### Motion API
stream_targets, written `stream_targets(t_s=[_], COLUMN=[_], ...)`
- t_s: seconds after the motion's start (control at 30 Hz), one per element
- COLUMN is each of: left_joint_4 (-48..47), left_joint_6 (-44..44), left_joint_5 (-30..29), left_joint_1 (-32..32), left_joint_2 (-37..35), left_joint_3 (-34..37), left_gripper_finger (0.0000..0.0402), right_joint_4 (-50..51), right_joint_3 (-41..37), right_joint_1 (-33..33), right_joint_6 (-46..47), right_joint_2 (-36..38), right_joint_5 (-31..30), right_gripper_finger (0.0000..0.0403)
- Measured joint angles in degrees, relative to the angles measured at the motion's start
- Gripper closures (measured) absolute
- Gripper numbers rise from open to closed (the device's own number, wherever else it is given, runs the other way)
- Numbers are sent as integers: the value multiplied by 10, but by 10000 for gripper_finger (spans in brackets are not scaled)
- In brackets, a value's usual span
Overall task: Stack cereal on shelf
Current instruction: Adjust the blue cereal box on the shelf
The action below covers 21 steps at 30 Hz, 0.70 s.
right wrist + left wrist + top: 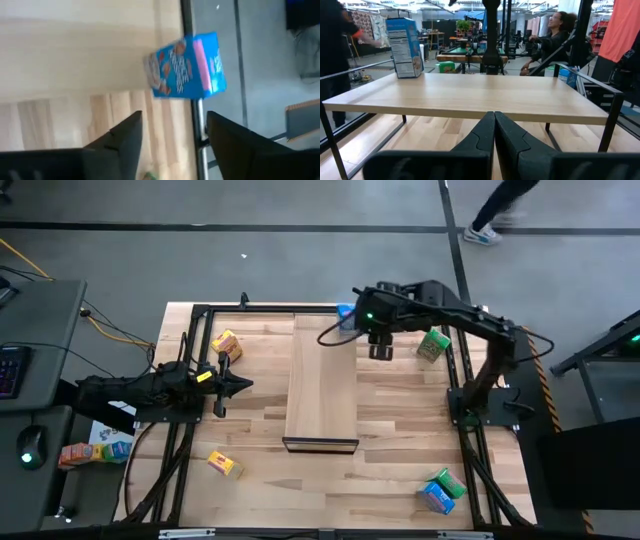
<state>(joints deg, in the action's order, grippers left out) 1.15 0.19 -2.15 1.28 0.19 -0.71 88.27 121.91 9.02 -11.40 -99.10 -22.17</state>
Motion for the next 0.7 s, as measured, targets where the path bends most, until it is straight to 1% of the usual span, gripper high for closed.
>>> stream_targets(t_s=[0.13,0.3,0.33,0.4,0.47,0.53,0.6,0.7], left_joint_4=[0,0,0,0,0,0,0,0], left_joint_6=[0,0,0,0,0,0,0,0], left_joint_5=[0,0,0,0,0,0,0,0], left_joint_1=[0,0,0,0,0,0,0,0], left_joint_2=[0,0,0,0,0,0,0,0], left_joint_3=[0,0,0,0,0,0,0,0], left_gripper_finger=[398,398,398,398,398,398,398,398], right_joint_4=[-80,-266,-309,-401,-499,-578,-661,-761], right_joint_3=[-134,-345,-386,-469,-545,-613,-667,-727], right_joint_1=[0,0,1,4,9,15,22,36], right_joint_6=[9,-4,-7,-9,-5,-6,-4,-6], right_joint_2=[79,193,213,252,281,301,314,320], right_joint_5=[14,30,34,34,27,15,1,-2], right_gripper_finger=[295,386,394,392,387,393,400,399])
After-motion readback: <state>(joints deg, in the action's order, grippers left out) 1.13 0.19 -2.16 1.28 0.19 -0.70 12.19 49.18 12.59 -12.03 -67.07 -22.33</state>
